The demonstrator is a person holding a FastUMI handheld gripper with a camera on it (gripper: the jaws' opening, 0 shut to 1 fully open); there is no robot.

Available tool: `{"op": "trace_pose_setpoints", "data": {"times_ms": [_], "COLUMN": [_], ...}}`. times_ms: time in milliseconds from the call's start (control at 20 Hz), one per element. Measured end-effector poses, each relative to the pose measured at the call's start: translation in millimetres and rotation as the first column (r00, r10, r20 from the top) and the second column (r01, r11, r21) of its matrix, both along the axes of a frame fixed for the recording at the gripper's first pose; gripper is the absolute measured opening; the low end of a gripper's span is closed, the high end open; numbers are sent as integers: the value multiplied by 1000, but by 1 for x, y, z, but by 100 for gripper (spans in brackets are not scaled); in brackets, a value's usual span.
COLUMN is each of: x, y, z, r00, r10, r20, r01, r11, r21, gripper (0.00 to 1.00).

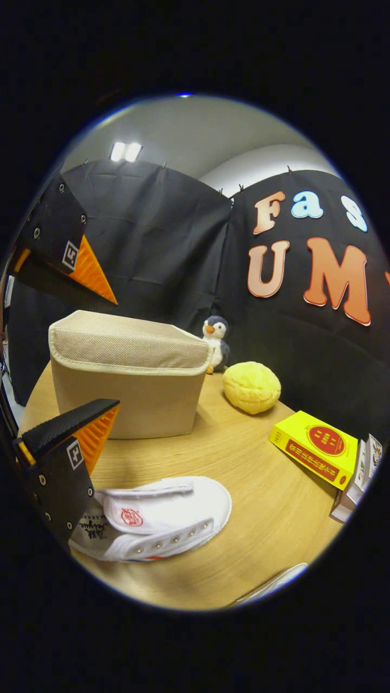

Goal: Open the storage box then place both shoes into the box .Put the left shoe in first, then the right shoe, with the right side of both shoes facing outward in a uniform manner.

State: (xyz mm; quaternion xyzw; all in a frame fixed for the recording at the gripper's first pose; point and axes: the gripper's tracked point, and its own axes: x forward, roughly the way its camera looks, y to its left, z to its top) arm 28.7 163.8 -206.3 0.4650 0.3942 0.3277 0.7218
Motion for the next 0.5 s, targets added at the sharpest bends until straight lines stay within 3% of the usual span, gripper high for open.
{"op": "trace_pose_setpoints", "data": {"times_ms": [500], "x": [-8], "y": [31], "z": [-4], "r00": [990], "r10": [132], "r20": [-46], "r01": [-128], "r11": [988], "r21": [83], "gripper": [95]}}
